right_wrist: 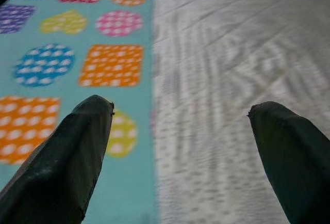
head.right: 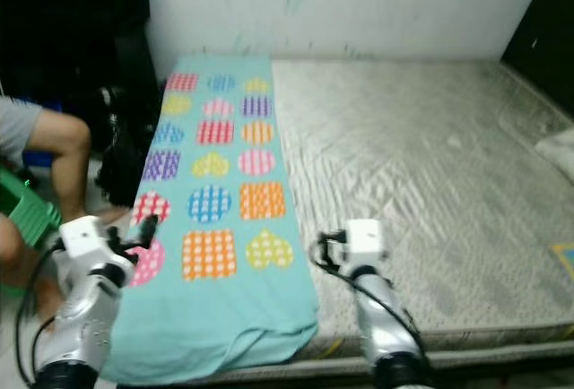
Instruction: Clean up the room
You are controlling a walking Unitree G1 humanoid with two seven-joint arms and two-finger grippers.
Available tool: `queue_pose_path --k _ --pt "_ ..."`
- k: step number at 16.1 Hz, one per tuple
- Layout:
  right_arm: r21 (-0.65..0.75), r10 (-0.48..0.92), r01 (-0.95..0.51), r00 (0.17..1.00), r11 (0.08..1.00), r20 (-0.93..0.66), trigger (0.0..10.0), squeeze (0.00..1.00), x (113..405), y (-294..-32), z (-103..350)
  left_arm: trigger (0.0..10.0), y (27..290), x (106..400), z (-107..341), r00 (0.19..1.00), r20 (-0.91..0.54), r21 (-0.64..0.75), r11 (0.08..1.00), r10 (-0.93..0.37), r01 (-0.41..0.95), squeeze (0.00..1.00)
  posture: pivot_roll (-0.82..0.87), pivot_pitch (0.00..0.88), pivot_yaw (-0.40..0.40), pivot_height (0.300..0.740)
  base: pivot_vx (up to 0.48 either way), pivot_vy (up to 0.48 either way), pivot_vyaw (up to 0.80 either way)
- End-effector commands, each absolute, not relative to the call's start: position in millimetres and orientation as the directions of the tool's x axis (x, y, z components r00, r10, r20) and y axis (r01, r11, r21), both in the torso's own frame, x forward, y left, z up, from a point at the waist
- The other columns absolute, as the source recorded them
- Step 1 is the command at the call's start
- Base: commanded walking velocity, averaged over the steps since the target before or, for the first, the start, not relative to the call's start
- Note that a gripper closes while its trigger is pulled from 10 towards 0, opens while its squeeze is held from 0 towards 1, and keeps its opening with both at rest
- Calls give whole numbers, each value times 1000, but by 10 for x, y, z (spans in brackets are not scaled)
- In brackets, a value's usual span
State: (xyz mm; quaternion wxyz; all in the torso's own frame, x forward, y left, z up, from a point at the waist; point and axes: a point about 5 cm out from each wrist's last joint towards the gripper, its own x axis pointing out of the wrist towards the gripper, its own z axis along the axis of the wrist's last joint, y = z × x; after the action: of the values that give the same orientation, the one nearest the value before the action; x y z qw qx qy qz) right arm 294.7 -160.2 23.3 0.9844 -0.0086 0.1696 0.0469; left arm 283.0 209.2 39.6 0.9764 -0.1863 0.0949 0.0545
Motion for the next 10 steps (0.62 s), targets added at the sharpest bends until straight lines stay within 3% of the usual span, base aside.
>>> queue_pose_path --k 1,3,10 --pt "-11 71 -78 943 997 -326 10000 0 2968 -1667 268 10000 2071 2831 386 974 -216 -349 927 62 -137 0 -132 8 12 740 0 0 0" --pt "-9 70 -77 943 997 -326 10000 0 2971 -1673 268 10000 2071 2831 387 974 -215 -358 923 67 -142 0 -134 10 13 740 0 0 0" --pt "-10 70 -77 941 997 -332 10000 0 2979 -1674 270 10000 2074 2837 383 972 -223 -359 921 70 -148 0 -133 13 11 740 0 0 -773"
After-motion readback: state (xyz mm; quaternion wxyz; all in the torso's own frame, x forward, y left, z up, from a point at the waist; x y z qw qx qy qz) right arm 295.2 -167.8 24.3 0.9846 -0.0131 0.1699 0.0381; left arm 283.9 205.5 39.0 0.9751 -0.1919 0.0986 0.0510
